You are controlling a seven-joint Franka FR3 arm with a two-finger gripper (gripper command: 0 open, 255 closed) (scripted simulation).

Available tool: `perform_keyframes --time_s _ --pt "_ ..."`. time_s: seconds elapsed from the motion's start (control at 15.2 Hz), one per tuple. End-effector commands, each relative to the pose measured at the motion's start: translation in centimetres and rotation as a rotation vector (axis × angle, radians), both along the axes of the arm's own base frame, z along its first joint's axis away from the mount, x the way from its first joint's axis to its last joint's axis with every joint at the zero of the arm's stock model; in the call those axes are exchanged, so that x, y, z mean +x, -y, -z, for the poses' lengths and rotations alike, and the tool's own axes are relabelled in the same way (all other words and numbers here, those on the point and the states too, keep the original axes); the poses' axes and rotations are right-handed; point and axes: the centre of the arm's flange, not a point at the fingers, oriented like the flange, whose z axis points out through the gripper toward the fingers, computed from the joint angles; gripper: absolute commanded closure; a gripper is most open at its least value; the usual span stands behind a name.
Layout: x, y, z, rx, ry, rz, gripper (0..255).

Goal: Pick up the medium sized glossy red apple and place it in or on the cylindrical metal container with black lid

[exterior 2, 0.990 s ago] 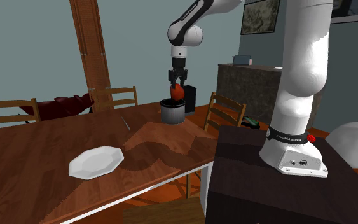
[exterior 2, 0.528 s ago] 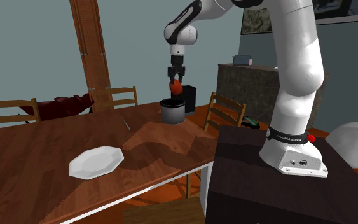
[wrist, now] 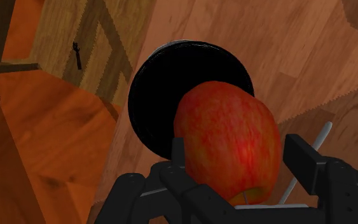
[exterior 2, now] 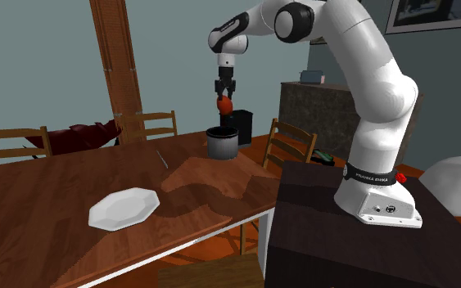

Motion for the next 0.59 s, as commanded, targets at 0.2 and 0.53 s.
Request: perform_keyframes --time_s 0.2,0.53 --pt "0.6 1.0 2.2 0.001 0.0 -0.002 255" --pt "0.6 1.0 4.8 0.001 0.0 -0.002 255"
